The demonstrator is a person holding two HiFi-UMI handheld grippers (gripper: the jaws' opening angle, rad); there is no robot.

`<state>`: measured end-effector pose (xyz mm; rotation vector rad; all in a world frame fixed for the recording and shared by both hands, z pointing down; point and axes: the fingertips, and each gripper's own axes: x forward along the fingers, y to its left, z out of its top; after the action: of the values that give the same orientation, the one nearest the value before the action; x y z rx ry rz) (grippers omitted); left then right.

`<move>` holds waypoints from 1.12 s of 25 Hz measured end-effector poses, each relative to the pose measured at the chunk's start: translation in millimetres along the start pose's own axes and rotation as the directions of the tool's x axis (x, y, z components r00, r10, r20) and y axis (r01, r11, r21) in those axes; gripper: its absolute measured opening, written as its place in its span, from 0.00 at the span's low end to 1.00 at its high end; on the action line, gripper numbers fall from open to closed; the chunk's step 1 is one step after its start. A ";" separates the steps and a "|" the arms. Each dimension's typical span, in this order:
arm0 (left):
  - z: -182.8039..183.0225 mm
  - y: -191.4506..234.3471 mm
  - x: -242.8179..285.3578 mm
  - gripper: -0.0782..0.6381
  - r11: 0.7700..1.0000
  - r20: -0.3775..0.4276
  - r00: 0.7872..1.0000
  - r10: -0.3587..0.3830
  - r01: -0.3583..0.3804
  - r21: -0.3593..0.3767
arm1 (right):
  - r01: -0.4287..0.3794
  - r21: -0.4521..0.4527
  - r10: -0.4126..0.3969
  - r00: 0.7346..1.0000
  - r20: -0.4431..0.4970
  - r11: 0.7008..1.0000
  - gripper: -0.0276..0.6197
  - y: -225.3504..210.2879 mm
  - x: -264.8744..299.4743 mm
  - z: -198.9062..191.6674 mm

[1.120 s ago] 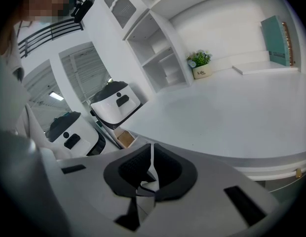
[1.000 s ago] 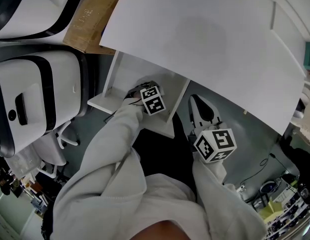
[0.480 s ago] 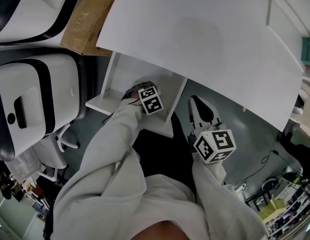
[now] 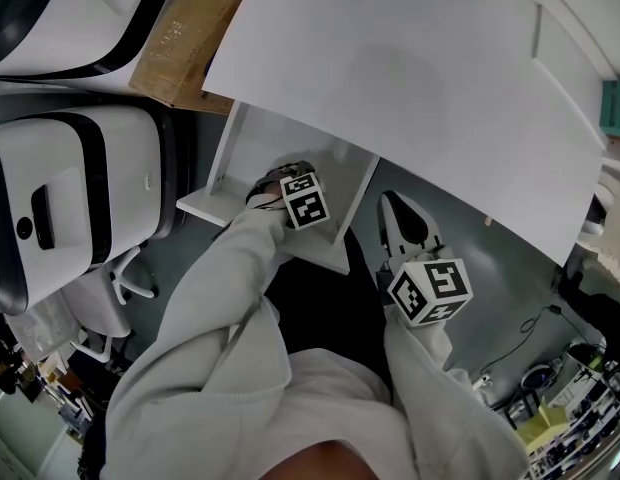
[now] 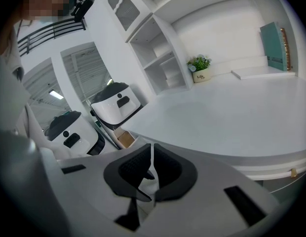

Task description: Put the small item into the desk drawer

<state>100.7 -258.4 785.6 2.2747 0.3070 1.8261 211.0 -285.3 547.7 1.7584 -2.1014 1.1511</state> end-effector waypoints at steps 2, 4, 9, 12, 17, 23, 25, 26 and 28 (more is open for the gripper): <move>4.6 4.6 -10.7 0.63 1.000 0.037 0.999 0.020 -0.019 -0.023 | -0.004 -0.007 0.004 1.000 0.007 1.000 0.11 3.6 -2.1 0.2; 8.4 9.2 -22.9 0.64 0.998 0.071 0.997 0.043 -0.041 -0.037 | -0.007 -0.013 0.007 1.000 0.017 1.000 0.11 7.8 -4.7 0.3; 23.2 13.8 -63.7 0.64 0.991 0.186 0.976 0.111 -0.094 -0.098 | -0.016 -0.037 0.018 0.999 0.050 0.999 0.11 21.5 -17.2 1.3; 25.2 8.8 -85.4 0.64 0.984 0.235 0.964 0.129 -0.095 -0.151 | -0.022 -0.052 0.025 0.997 0.076 0.998 0.11 30.6 -26.2 2.3; 27.1 -1.8 -127.7 0.64 0.973 0.312 0.931 0.189 -0.135 -0.186 | -0.035 -0.083 0.045 0.992 0.114 0.996 0.11 49.9 -42.9 3.3; 34.2 -19.3 -178.5 0.64 0.959 0.421 0.871 0.254 -0.170 -0.228 | -0.053 -0.111 0.069 0.988 0.140 0.992 0.11 71.0 -60.7 -2.2; 34.6 -30.1 -195.6 0.64 0.956 0.456 0.848 0.270 -0.179 -0.233 | -0.059 -0.123 0.078 0.985 0.153 0.991 0.11 79.3 -67.8 -2.2; 34.4 -36.4 -204.1 0.64 0.954 0.474 0.836 0.277 -0.181 -0.239 | -0.061 -0.130 0.081 0.984 0.159 0.990 0.11 83.1 -71.6 -2.5; 33.5 -47.9 -220.2 0.64 0.948 0.509 0.808 0.298 -0.187 -0.259 | -0.064 -0.142 0.088 0.981 0.171 0.988 0.11 89.2 -78.7 -3.5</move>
<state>85.3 -277.3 559.1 2.6449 -0.2647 1.1403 152.8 -222.2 465.3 1.7909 -2.3062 0.8728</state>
